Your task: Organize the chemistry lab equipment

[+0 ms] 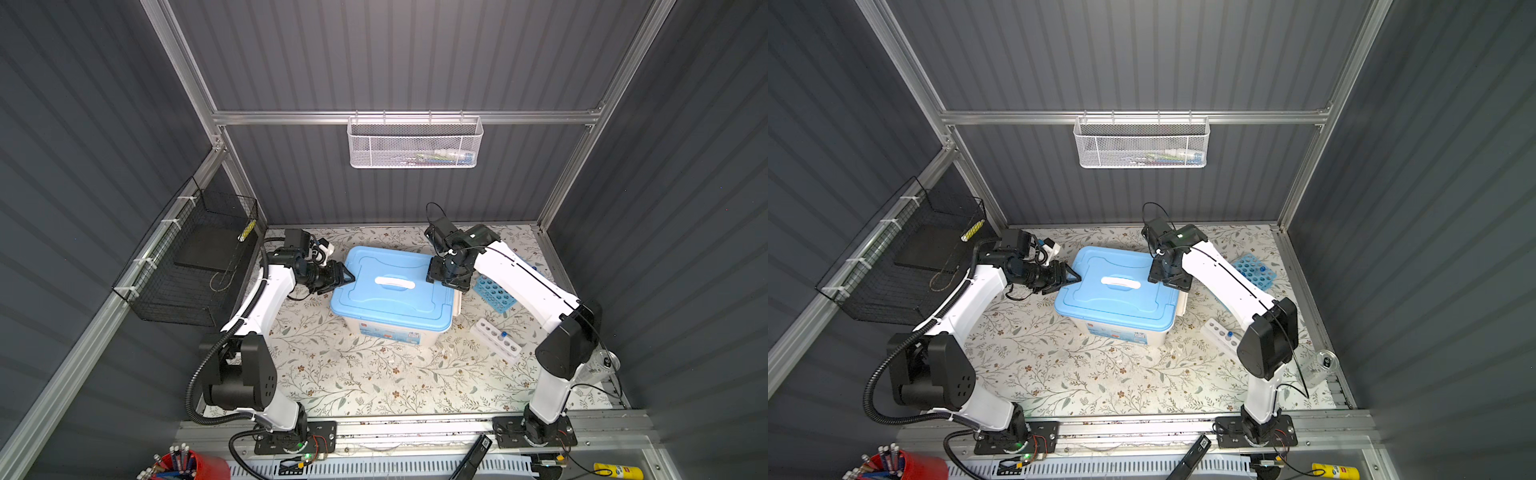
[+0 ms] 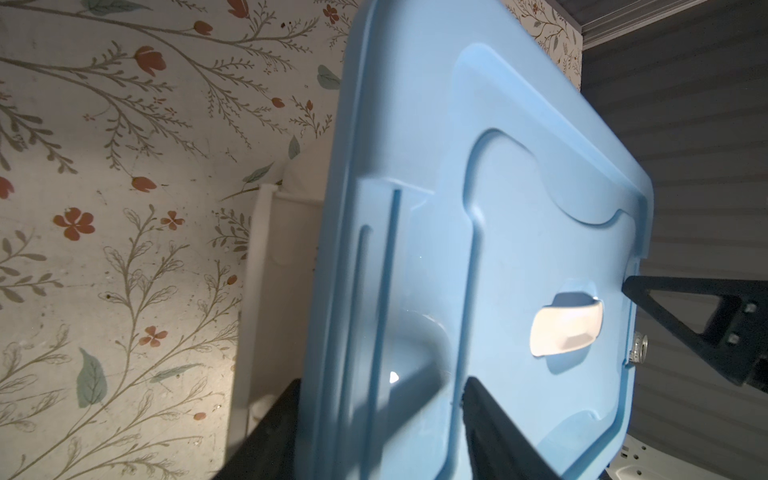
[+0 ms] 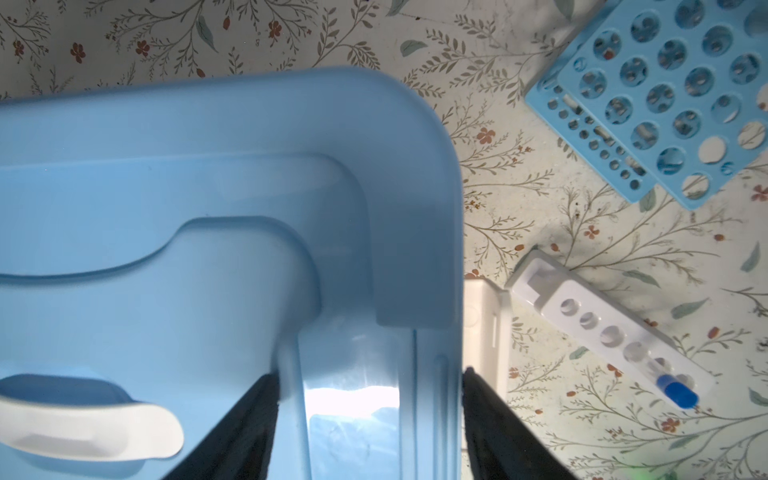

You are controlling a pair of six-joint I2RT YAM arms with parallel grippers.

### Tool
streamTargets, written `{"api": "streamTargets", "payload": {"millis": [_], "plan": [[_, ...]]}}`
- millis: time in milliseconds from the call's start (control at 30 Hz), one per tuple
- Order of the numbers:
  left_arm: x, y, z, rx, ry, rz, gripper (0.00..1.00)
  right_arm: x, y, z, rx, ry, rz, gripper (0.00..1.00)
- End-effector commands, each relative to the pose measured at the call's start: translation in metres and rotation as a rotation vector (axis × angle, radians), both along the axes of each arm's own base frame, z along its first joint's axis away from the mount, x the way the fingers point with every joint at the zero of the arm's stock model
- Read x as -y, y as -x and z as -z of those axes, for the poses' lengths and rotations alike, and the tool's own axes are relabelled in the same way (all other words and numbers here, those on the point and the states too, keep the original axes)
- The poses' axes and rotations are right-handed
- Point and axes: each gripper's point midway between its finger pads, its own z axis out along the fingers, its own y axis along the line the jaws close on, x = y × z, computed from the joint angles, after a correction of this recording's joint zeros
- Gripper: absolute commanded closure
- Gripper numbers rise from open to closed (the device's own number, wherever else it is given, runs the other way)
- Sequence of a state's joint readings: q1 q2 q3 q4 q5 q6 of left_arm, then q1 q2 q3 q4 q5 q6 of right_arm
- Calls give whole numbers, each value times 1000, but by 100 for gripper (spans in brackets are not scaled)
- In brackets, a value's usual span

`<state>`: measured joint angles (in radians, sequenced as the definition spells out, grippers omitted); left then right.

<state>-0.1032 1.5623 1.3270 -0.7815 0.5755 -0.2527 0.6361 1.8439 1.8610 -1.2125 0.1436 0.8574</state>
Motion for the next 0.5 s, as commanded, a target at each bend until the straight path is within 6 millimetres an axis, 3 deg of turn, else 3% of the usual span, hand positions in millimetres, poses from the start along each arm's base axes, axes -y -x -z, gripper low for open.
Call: {"api": "streamTargets", "payload": {"millis": [0,167,300,433,467], "plan": [[12,2,-15,14,38,28,38,12,6,9,-38,84,0,29],[12,-4,-18,20,27,32,37,23,22,17,-62,97,31,29],[9,-4,-18,24,6,25,34,36,22,19,-55,141,47,27],[5,-5,-17,32,-23,15,33,34,19,15,-33,121,37,26],[4,-10,-27,62,-30,9,33,33,19,12,-21,113,37,26]]}}
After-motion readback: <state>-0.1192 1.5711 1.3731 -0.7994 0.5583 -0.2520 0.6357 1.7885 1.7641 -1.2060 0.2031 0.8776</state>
